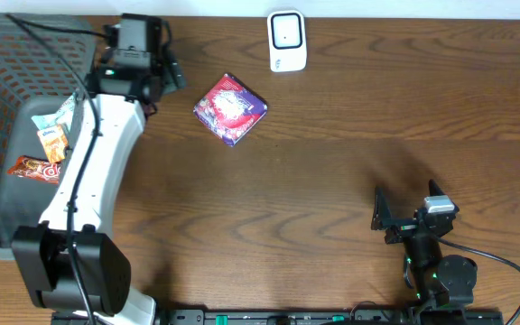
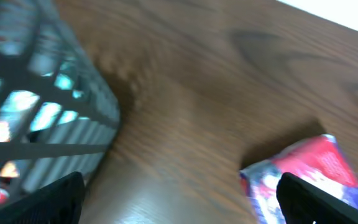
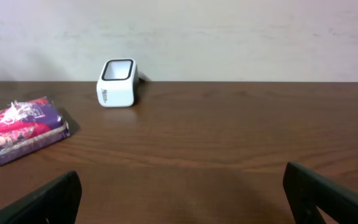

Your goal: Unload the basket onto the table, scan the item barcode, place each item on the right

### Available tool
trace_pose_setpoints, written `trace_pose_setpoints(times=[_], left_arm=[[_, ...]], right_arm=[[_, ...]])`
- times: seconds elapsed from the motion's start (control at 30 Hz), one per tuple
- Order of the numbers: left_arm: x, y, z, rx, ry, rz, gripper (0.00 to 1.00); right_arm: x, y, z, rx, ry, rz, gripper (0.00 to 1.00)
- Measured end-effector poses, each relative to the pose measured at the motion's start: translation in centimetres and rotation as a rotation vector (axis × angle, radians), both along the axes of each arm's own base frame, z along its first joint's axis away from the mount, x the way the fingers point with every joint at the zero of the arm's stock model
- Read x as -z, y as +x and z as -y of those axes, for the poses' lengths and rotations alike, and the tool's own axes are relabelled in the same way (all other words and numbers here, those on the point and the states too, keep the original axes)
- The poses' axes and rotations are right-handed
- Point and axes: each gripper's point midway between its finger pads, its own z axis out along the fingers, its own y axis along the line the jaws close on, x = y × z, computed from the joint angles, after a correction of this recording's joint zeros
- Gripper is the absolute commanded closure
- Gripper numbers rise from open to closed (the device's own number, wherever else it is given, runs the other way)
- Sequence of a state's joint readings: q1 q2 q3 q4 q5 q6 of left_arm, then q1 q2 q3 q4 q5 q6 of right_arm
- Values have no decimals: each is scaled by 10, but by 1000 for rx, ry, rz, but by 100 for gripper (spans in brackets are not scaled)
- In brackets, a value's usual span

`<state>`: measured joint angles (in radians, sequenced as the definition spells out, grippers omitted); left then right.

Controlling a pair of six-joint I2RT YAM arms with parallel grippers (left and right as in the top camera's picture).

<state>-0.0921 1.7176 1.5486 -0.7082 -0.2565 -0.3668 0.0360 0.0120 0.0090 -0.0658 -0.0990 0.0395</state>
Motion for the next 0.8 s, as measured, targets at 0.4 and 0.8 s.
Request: trace_pose_setpoints(times=[0.4,0.8], left_arm=[[2,-4,-10,-24,4,-16,2],[2,-4,-10,-25,5,-17,2]], right_arm=[[-81,-12,-20,-123,0,338,1],[-166,-22,-36,-212,-61,513,1]])
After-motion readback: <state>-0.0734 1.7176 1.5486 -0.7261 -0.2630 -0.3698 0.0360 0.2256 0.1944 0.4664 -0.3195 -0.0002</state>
